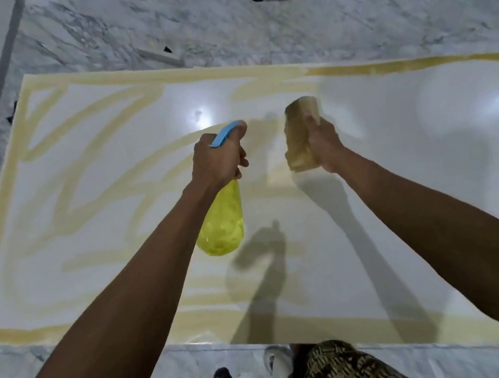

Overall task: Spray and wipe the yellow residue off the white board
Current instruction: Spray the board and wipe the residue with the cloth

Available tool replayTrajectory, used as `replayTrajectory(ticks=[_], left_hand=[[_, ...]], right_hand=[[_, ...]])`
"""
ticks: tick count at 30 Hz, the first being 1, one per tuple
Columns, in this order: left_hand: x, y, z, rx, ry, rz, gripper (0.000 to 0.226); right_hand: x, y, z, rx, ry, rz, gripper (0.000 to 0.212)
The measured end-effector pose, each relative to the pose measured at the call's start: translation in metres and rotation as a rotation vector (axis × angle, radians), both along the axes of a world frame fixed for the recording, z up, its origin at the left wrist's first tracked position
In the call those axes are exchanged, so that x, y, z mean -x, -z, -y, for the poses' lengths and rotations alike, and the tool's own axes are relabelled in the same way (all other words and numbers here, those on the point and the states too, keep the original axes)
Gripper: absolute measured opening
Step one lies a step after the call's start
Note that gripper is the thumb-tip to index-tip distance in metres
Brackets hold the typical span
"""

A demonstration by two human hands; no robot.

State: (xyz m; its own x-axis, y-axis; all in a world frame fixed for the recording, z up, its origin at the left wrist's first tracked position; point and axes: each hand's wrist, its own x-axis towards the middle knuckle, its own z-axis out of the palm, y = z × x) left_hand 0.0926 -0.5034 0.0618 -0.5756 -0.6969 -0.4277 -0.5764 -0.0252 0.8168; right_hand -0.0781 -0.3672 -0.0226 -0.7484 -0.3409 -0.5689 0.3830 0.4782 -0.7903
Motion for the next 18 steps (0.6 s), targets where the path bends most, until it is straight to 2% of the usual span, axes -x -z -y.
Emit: replayTrajectory(ticks=[3, 6, 8, 10, 12, 14, 18], left_hand=[[0.022, 0.008, 0.011, -0.020, 0.044, -0.012, 0.053], [0.035, 0.017, 0.017, -0.014, 0.087, -0.035, 0.055], [0.042, 0.027, 0.020, -0.024, 0.115, -0.046, 0.049], [0.044, 0.034, 0.021, -0.020, 0.129, -0.045, 0.051], [0.043, 0.041, 0.024, -0.007, 0.124, -0.039, 0.053], [0.036, 0.047, 0.023, -0.005, 0.124, -0.026, 0.048], [0.014, 0.058, 0.016, -0.028, 0.113, 0.061, 0.058]], right_hand=[[0.065, 0.007, 0.004, -0.200, -0.079, -0.505, 0.042], [0.134, 0.028, 0.020, -0.277, -0.230, -0.751, 0.053], [0.167, 0.062, 0.033, -0.444, -0.437, -0.787, 0.061], [0.171, 0.096, 0.043, -0.636, -0.660, -0.725, 0.065], [0.152, 0.123, 0.049, -0.753, -0.731, -0.772, 0.066], [0.120, 0.134, 0.047, -0.749, -0.728, -0.839, 0.071], [0.061, 0.135, 0.026, -0.576, -0.775, -0.877, 0.057]])
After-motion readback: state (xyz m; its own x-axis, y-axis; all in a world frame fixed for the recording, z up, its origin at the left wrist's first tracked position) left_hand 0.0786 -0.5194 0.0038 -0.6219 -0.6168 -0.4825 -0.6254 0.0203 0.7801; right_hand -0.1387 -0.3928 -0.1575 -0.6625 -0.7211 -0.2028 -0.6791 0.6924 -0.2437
